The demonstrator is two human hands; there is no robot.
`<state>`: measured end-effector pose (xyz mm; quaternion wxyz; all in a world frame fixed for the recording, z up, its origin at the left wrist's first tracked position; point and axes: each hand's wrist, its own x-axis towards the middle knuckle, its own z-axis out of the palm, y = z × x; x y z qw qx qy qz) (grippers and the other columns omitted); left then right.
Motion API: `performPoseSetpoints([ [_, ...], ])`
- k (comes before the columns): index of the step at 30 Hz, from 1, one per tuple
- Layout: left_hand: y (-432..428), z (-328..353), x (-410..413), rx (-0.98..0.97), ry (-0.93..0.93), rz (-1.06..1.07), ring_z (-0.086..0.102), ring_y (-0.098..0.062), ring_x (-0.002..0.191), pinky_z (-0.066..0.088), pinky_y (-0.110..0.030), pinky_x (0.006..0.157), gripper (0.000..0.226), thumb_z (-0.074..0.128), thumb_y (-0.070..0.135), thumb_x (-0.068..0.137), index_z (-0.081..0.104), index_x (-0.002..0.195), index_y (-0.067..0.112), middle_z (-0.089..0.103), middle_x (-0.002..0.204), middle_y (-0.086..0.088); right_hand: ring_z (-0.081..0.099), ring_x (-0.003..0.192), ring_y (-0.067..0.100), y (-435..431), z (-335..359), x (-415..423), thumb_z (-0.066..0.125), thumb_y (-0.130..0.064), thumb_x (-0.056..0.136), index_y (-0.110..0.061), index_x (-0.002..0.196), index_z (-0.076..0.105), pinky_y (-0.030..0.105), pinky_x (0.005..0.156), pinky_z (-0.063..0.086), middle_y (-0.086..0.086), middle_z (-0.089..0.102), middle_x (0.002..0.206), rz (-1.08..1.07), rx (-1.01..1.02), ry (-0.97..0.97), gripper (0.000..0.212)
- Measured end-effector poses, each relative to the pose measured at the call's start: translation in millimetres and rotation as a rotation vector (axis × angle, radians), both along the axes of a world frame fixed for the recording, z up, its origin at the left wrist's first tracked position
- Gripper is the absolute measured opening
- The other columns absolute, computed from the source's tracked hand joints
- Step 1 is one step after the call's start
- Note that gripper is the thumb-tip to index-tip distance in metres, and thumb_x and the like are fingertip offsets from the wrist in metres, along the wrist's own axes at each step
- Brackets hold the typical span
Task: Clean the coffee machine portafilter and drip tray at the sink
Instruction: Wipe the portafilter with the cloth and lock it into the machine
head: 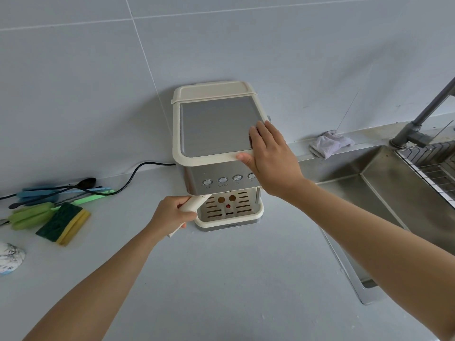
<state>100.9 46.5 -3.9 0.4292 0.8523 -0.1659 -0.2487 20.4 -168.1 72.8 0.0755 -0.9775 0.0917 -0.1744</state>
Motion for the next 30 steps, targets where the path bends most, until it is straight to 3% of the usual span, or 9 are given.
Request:
performPoseSetpoints([
  [4,-1,-4,-2,0.012,-0.029,0.010,0.047,-0.017,0.052,0.044,-0.020,0.047,0.039,0.056,0.022,0.056,0.066,0.093,0.023,0.058,0.069,0.005,0.033,0.133,0.042,0,1,-1,-0.009,-0.065,0.083,0.010,0.130,0.041,0.052,0.109,0.031,0.028,0.044,0.135,0.004,0.002,0.002,0.101],
  [14,0,-2,0,0.019,-0.014,-0.018,0.046,-0.019,0.049,0.042,-0.021,0.048,0.035,0.057,0.022,0.058,0.066,0.091,0.023,0.056,0.066,0.005,0.040,0.127,0.046,2,2,-1,-0.003,-0.062,0.087,0.012,0.125,0.045,0.055,0.104,0.036,0.031,0.048,0.130,-0.006,0.008,-0.032,0.097],
  [18,2,-1,8,0.027,0.046,-0.066,0.046,-0.012,0.044,0.042,-0.017,0.045,0.026,0.064,0.002,0.075,0.066,0.089,0.023,0.056,0.054,0.013,0.039,0.128,0.045,0,1,-1,-0.003,-0.062,0.087,0.012,0.126,0.044,0.055,0.105,0.035,0.030,0.048,0.131,0.002,0.011,-0.017,0.096],
  [20,4,1,13,0.047,0.069,-0.086,0.046,-0.008,0.040,0.042,-0.016,0.043,0.025,0.063,-0.002,0.078,0.065,0.089,0.021,0.056,0.058,0.009,0.039,0.127,0.045,0,0,-1,-0.002,-0.062,0.087,0.012,0.125,0.045,0.055,0.104,0.036,0.030,0.048,0.130,0.006,0.012,-0.017,0.096],
  [26,6,9,27,0.107,0.093,-0.157,0.048,-0.010,0.042,0.043,-0.016,0.045,0.021,0.065,-0.001,0.077,0.064,0.079,0.020,0.054,0.067,0.000,0.032,0.133,0.041,-2,2,-1,-0.009,-0.065,0.083,0.009,0.131,0.040,0.052,0.110,0.029,0.027,0.042,0.137,0.024,-0.011,0.029,0.101],
  [30,6,13,33,0.102,0.118,-0.181,0.049,-0.009,0.042,0.043,-0.018,0.047,0.014,0.069,0.014,0.062,0.064,0.073,0.021,0.053,0.065,0.001,0.030,0.135,0.039,-3,2,-1,-0.012,-0.066,0.082,0.008,0.132,0.038,0.050,0.112,0.026,0.025,0.040,0.138,0.027,-0.021,0.050,0.102],
])
